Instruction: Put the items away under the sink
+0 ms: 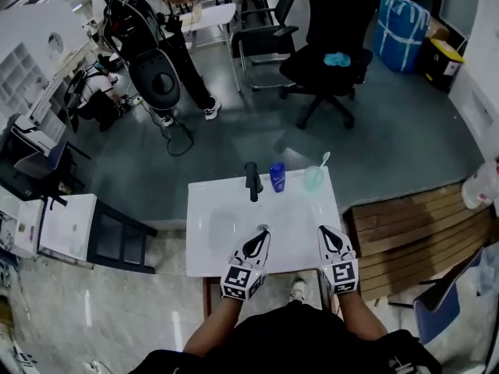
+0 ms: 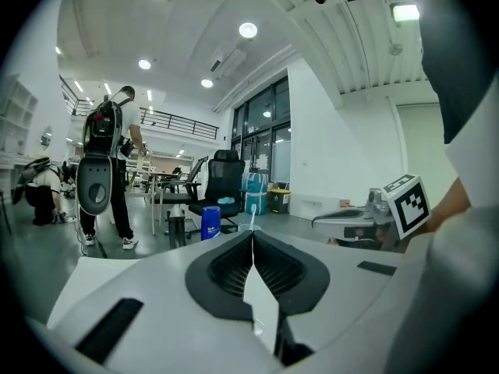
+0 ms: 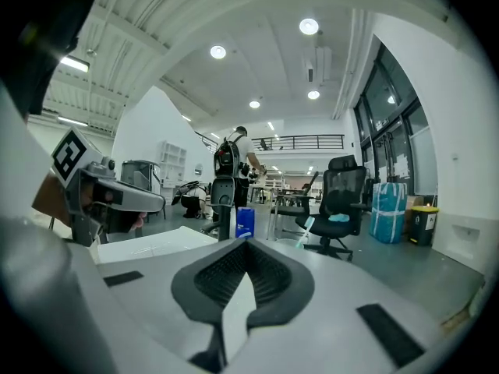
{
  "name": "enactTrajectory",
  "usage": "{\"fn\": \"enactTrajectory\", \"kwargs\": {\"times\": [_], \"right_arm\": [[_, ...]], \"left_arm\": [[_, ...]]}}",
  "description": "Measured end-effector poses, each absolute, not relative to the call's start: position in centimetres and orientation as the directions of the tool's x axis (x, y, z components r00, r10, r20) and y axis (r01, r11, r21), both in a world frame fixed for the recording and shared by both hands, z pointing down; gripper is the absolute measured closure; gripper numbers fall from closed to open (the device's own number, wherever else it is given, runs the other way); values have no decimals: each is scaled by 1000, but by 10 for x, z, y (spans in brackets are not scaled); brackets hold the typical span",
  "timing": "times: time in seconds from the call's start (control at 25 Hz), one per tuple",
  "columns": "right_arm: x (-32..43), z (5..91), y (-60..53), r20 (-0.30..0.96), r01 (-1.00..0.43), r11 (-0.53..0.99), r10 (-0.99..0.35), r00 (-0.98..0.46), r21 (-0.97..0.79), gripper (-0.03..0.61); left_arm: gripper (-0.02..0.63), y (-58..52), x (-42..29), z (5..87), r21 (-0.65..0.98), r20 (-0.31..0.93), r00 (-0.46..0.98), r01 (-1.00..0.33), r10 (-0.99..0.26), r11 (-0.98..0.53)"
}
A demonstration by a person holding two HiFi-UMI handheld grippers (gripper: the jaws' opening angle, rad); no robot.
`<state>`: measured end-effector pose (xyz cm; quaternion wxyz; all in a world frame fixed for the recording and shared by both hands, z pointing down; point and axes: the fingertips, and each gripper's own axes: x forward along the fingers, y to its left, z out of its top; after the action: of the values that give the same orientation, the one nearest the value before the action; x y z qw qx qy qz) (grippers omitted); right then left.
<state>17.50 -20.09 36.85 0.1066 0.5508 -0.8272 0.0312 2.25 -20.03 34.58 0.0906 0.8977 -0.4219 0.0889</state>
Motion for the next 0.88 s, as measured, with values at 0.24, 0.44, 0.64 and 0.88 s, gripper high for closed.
{"fn": "enactTrajectory", "kwargs": {"times": [0.24, 0.44, 0.64, 0.88], "right_arm": [[188, 383, -230, 234, -916, 398, -896, -377, 47, 560], [193, 389, -254, 264, -918, 395, -889, -374, 31, 560], [197, 404, -280, 293, -918, 397, -879, -377, 8, 560], [201, 422, -302, 324, -915, 404, -865, -384, -5, 513]], "left_arm": [[592, -230, 31, 348, 91, 225, 590, -805, -775, -586], [592, -247, 33, 356, 104, 248, 569, -820, -784, -562], [592, -259, 38, 370, 111, 275, 560, -826, -782, -553], [592, -270, 40, 387, 123, 296, 552, -832, -780, -542]]}}
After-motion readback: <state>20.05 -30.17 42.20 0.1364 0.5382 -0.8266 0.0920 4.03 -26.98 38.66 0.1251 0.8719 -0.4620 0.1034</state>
